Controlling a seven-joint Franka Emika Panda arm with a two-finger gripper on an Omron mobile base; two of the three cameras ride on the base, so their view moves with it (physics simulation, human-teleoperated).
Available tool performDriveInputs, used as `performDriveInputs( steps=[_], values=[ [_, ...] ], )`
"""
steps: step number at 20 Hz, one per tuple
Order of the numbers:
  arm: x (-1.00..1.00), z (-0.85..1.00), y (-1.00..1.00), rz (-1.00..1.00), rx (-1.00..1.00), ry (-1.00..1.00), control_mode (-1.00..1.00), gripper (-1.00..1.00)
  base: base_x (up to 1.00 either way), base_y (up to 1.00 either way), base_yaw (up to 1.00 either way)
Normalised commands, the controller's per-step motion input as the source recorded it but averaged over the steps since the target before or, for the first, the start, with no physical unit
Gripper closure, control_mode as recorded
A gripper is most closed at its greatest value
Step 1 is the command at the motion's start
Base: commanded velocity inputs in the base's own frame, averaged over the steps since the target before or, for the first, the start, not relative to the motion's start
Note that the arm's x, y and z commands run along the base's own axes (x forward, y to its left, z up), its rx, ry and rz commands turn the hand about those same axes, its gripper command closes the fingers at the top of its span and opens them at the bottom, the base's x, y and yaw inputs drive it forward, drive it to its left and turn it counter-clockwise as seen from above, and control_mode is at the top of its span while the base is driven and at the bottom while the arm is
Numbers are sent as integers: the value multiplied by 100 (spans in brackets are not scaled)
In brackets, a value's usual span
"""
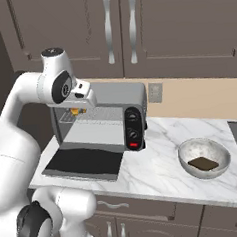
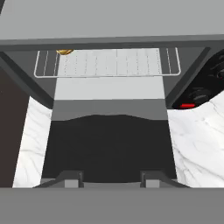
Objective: Pick up the heated bread from the toaster oven and place it in the bowl. Then move the bread bowl to the dining counter.
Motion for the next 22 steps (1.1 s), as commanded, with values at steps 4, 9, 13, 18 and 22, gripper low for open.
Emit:
performDriveInputs(
  steps=[4, 9, 13, 18, 22],
  values=[
    [-12, 0, -4, -2, 0, -4, -100, -100, 0, 0, 0],
    [-37, -12, 0, 0, 0, -10, -100, -100, 0, 0, 0],
    [-58, -51, 0, 0, 0, -35, -100, -100, 0, 0, 0],
    [-21, -23, 0, 0, -1, -38, -100, -100, 0, 0, 0],
    [5, -1, 0, 0, -1, -22, -100, -100, 0, 0, 0]
  ],
)
